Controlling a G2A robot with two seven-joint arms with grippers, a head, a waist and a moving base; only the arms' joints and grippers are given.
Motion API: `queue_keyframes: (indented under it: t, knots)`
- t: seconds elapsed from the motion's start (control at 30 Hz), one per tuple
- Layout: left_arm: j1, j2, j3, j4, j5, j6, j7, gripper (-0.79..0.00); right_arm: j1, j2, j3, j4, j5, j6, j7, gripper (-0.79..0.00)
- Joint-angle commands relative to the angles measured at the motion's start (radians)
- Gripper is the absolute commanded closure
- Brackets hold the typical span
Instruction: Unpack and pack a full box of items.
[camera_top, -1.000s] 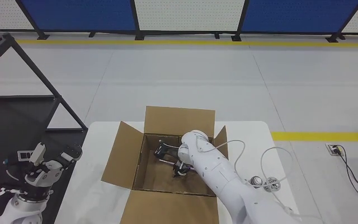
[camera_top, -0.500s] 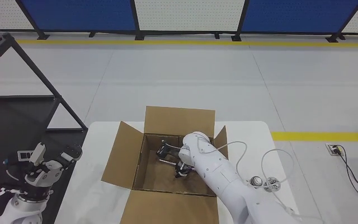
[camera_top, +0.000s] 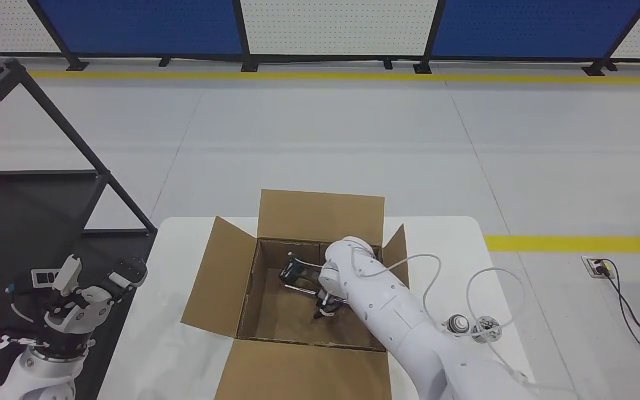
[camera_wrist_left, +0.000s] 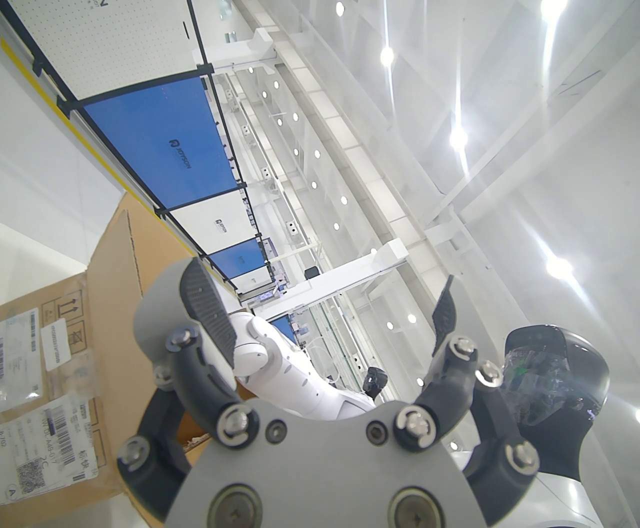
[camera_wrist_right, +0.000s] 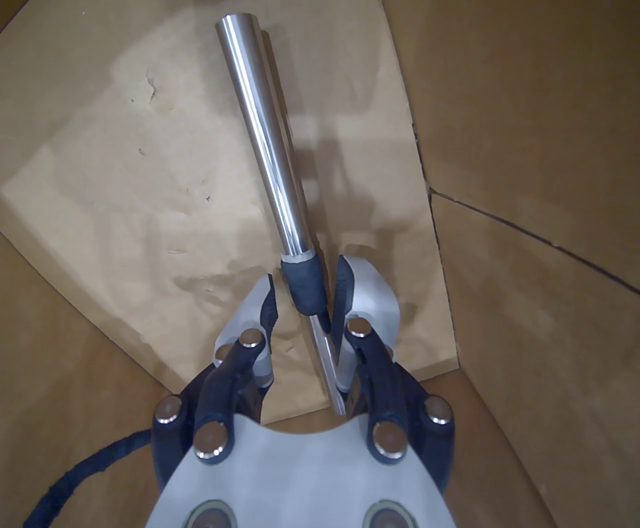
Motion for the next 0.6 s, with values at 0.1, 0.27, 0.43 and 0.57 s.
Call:
queue_keyframes:
  t: [0.1, 0.27, 0.43, 0.57]
  knots:
    - [0.000, 0.000, 0.000, 0.000, 0.000, 0.000, 0.000, -0.785, -0.003, 0.001, 0.007, 0.000, -0.007, 0.009, 0.017, -0.277]
    - [0.000, 0.000, 0.000, 0.000, 0.000, 0.000, 0.000, -0.785, -0.007, 0.003, 0.018, 0.008, -0.004, -0.003, 0.024, -0.274]
    - [0.000, 0.000, 0.000, 0.000, 0.000, 0.000, 0.000, -0.785, -0.012, 0.004, 0.027, 0.009, -0.006, -0.007, 0.023, -0.154]
    - [0.000, 0.000, 0.000, 0.000, 0.000, 0.000, 0.000, -0.785, -0.014, 0.004, 0.032, 0.006, -0.013, -0.007, 0.026, 0.000]
